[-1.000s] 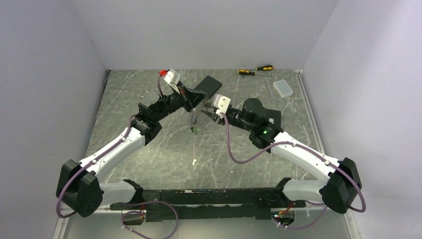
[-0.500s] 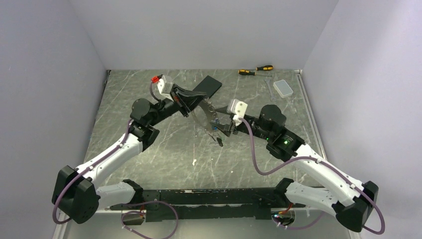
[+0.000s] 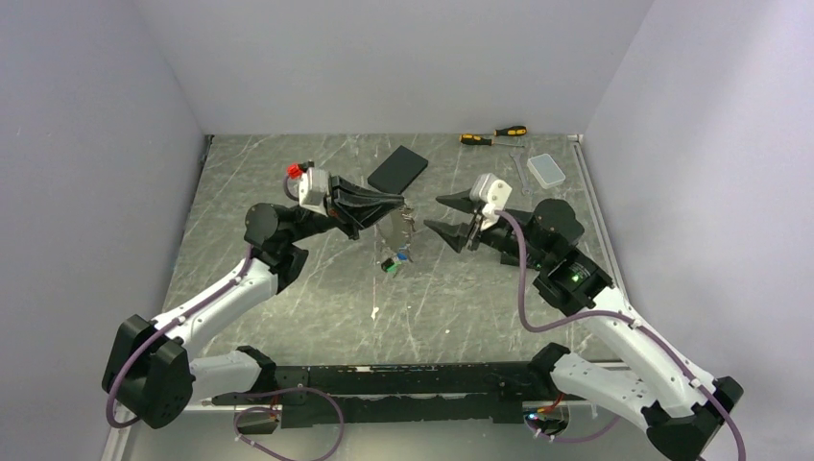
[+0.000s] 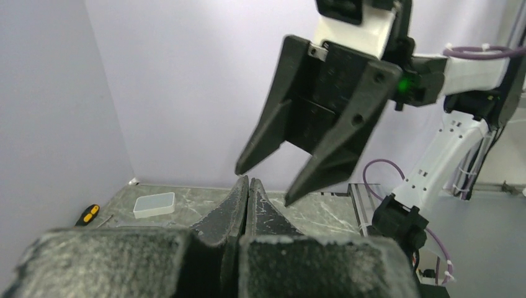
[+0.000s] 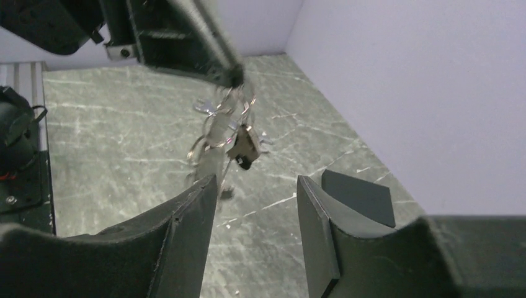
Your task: Put the keys on the keyring
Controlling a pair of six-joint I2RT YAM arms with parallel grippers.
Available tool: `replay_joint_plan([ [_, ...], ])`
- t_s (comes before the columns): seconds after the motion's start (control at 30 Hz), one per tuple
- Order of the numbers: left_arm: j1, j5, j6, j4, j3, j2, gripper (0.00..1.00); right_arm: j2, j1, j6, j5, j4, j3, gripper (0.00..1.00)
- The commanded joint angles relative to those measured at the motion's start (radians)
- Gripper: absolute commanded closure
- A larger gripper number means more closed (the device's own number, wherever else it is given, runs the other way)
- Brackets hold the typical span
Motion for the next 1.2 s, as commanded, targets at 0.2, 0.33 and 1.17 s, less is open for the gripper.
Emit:
replay_joint_plan([
  [0.2,0.003,0.136,0.030,0.114,0.004,-0.011,1.00,0.110,-0.036,0.055,-0.216,0.036,0.172,0.58],
  [0.33,0.003,0.139,0.032,0.123,0.005,-0.002,1.00,0.148,-0.035,0.051,-0.300,-0.032,0.218,0.60],
  [1.17,0.004,0.122,0.064,0.082,0.010,0.022,1.00,0.227,-0.035,0.025,-0.397,-0.071,0.248,1.00],
])
